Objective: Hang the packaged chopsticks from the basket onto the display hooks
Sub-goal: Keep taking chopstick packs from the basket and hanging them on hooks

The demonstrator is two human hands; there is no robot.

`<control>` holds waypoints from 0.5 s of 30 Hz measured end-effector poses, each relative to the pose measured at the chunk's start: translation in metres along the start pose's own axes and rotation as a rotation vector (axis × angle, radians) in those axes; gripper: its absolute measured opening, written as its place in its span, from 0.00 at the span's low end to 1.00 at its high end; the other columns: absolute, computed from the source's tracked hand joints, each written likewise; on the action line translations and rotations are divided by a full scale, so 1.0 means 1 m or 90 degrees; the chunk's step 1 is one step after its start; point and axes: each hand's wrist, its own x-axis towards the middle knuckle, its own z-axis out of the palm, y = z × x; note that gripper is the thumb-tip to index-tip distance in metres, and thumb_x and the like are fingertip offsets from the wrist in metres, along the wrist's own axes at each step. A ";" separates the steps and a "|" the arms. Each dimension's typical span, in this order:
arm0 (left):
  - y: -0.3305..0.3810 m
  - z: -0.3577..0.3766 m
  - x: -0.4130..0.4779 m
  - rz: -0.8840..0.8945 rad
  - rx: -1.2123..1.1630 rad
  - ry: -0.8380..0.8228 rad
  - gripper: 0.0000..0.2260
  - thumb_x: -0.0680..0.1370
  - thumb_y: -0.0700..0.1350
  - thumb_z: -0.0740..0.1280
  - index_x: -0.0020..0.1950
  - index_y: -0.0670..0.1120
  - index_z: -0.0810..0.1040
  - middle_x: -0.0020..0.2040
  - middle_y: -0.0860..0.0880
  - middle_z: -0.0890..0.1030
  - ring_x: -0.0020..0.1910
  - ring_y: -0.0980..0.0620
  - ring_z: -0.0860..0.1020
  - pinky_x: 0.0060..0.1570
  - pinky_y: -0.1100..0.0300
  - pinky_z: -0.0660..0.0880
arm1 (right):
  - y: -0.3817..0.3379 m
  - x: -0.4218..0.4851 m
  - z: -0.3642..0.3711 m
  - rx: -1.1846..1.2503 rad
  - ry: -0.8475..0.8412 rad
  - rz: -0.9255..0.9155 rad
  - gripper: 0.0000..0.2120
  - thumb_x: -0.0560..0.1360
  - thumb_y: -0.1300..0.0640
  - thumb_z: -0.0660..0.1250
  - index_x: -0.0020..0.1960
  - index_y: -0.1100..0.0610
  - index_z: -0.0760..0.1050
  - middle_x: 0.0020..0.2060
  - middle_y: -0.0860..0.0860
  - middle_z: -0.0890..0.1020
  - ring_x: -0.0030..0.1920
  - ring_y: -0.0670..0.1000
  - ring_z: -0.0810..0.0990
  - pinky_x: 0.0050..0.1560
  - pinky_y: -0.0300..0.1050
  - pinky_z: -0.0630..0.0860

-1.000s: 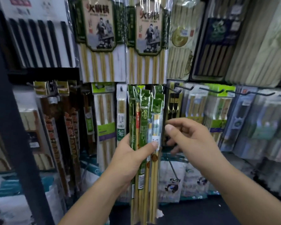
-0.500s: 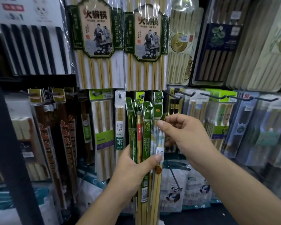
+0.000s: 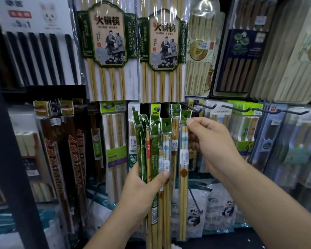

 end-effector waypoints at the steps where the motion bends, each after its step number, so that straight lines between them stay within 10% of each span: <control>1: 0.000 -0.003 0.001 -0.008 0.013 0.002 0.52 0.58 0.69 0.77 0.77 0.51 0.67 0.72 0.53 0.75 0.71 0.50 0.73 0.74 0.44 0.68 | -0.003 0.004 0.001 -0.016 0.007 -0.012 0.12 0.82 0.53 0.67 0.42 0.50 0.84 0.37 0.55 0.82 0.37 0.53 0.80 0.43 0.48 0.81; 15: 0.007 -0.013 -0.003 -0.006 0.021 0.037 0.54 0.55 0.72 0.75 0.77 0.51 0.68 0.71 0.53 0.76 0.71 0.48 0.73 0.74 0.42 0.67 | -0.007 0.023 0.014 -0.099 0.068 -0.044 0.13 0.81 0.54 0.68 0.40 0.57 0.82 0.37 0.42 0.84 0.51 0.46 0.81 0.66 0.60 0.76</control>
